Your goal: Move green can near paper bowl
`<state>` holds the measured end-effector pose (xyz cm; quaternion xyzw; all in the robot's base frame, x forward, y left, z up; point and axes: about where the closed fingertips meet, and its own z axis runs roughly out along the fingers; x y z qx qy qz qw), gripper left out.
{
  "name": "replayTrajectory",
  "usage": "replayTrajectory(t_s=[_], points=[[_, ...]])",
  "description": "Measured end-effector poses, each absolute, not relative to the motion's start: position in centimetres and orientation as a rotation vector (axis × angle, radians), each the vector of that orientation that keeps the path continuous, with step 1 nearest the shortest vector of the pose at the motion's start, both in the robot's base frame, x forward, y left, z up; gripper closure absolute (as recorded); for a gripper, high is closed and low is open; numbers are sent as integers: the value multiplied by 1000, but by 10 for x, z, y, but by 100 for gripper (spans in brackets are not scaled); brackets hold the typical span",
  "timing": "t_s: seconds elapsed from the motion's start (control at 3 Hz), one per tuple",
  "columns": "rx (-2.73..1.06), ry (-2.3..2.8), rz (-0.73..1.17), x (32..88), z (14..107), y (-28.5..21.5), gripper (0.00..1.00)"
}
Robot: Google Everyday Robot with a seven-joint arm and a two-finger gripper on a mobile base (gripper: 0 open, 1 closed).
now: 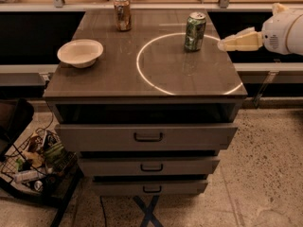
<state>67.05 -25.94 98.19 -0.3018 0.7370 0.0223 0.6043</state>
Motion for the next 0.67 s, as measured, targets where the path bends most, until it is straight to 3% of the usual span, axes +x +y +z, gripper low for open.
replayTrajectory(t_s=[0.33, 0.67], points=[[-699, 1706, 52, 671, 982, -259, 0], [-615, 1657, 156, 707, 984, -237, 0]])
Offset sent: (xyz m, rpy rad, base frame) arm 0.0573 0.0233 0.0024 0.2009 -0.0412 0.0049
